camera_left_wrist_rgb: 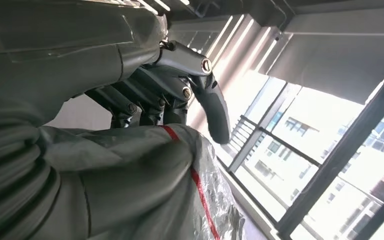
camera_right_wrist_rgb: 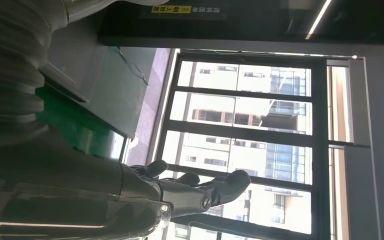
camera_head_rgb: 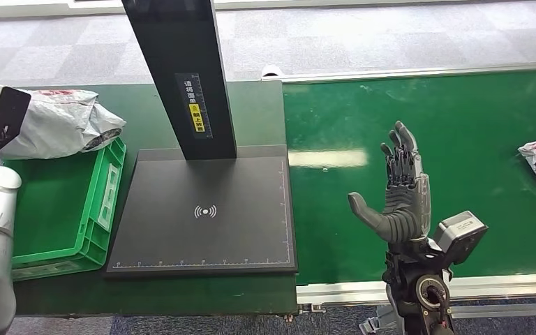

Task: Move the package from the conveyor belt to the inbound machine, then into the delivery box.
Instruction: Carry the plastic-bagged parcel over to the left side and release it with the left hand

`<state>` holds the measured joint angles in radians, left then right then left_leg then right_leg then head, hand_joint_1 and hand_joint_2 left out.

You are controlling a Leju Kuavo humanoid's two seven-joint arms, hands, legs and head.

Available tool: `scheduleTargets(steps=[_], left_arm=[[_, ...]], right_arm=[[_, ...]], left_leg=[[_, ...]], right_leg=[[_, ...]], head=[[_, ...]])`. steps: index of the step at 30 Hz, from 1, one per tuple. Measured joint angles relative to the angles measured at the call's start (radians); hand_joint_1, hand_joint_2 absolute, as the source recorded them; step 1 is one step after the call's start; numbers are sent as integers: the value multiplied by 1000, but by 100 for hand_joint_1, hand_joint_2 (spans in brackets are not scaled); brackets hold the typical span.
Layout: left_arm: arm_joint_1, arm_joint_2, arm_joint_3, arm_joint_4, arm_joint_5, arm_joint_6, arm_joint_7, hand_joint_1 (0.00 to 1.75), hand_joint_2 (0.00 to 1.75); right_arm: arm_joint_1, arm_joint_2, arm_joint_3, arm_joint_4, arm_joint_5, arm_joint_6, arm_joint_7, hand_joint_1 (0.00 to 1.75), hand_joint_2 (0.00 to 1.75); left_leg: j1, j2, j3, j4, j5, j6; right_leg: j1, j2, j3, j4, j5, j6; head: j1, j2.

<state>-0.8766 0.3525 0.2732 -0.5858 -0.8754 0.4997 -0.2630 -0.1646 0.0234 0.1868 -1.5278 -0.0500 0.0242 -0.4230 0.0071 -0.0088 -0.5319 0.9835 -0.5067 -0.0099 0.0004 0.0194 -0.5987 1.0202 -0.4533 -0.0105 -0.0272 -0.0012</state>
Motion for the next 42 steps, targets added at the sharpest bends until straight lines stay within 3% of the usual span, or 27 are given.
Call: scheduleTargets(steps=[6, 11, 13, 21, 28, 33, 38, 42], left_arm=[[0, -18, 32, -26, 133, -119, -76, 0, 175], [7, -63, 102, -102, 500, -436, -142, 0, 175], [20, -86, 137, -149, 656, -523, -145, 0, 175], [158, -188, 132, -475, 966, -532, -99, 0, 175], [354, -270, 30, -794, 1075, -564, -123, 0, 175], [553, -350, -134, -963, 1029, -628, -235, 0, 175], [665, -429, -308, -966, 1001, -586, -275, 0, 175], [694, -490, -418, -863, 964, -554, -296, 0, 175]], right_arm=[[2, 1, -4, 0, 2, 0, 3, 0, 175], [6, 6, -20, 0, 21, 2, 7, 0, 175], [8, 9, -28, 0, 29, 5, 9, 0, 175], [14, 22, -57, 0, 42, 6, 11, 0, 175], [14, 27, -65, 5, 50, 6, 13, 0, 175], [2, 28, -68, 28, 50, 15, 16, 0, 175], [-14, 41, -69, 80, 70, 0, 20, 0, 175], [-13, 56, -75, 164, 139, -101, -49, 0, 175]], left_leg=[[0, -2, 0, 0, 0, 0], [0, -1, 0, 0, 0, 0], [0, -1, 0, 0, 0, 0], [0, -1, 0, 0, -1, 0], [0, -1, 0, 0, -1, 0], [-1, -1, 0, 0, -2, 0], [-1, -2, 0, 0, -2, 1], [-1, -2, 1, 0, -2, 1]], right_leg=[[0, 0, 0, 0, 0, 0], [0, -1, 0, 0, 0, 0], [0, -1, 0, 0, 0, 0], [0, -1, 0, 0, 0, 0], [0, -1, 0, -1, 0, 0], [-1, -1, 0, -1, 0, 0], [-2, -2, 1, -1, 0, 1], [-2, -2, 1, -1, 0, 1]], head=[[0, 0], [0, 0], [0, 0], [0, 0], [0, 0], [0, 0], [0, 0], [0, 0]])
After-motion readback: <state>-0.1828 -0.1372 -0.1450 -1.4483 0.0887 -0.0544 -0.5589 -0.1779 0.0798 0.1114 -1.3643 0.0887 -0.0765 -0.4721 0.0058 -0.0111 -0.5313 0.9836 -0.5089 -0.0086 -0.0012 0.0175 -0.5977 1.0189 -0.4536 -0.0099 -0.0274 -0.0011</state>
